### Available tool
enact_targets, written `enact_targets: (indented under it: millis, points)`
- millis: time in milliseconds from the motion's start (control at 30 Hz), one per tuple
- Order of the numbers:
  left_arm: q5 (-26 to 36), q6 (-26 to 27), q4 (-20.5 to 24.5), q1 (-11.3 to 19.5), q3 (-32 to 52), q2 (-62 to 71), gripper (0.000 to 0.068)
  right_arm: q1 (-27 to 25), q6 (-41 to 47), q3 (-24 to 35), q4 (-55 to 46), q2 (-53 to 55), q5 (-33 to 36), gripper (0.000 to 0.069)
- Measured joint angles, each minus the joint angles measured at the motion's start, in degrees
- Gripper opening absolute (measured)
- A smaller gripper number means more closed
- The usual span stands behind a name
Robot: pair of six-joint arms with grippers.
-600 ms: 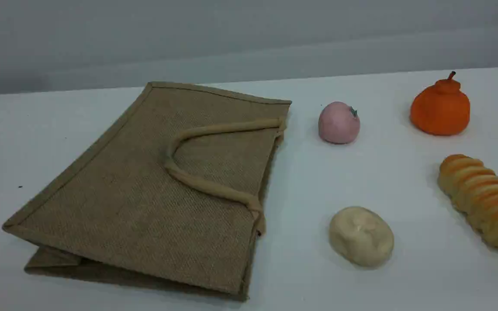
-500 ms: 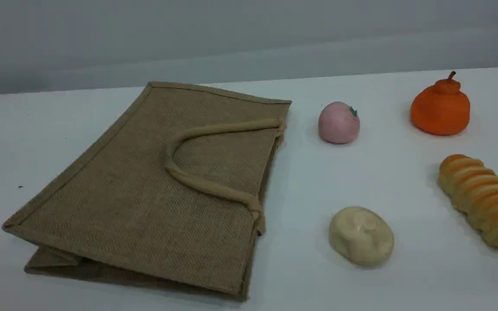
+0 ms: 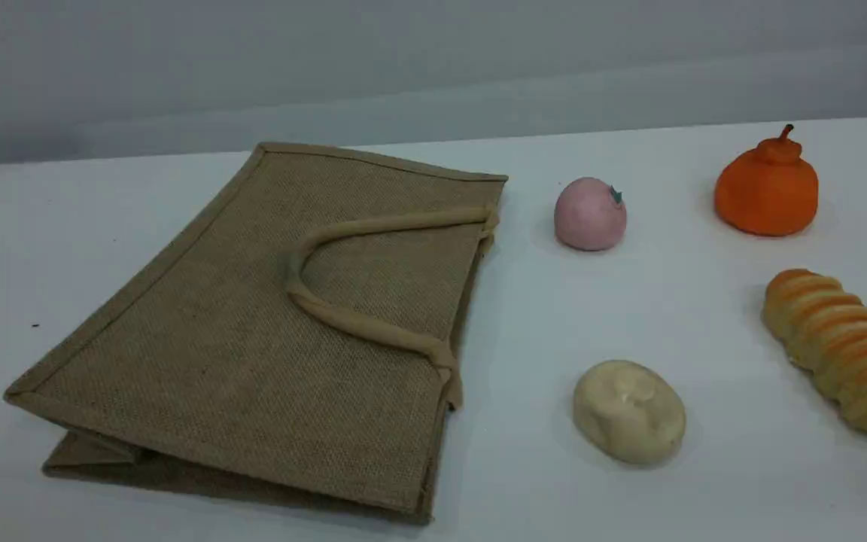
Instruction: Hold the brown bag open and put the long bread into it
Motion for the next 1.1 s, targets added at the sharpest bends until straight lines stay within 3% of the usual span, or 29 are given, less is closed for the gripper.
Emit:
enact_targets:
  millis: [867,1100]
  points:
    - [-0.51,-0.02,-0.04,0.0,-1.65,2.38,0.0364,0.0,-0.15,-0.11,2.06,0.0,-0.72,0.0391]
    - [-8.69,1.16,-5.19,0.0,-7.44,17.17,0.0364,0.0,-5.88,-1.32,8.06,9.04,-6.17,0.0391]
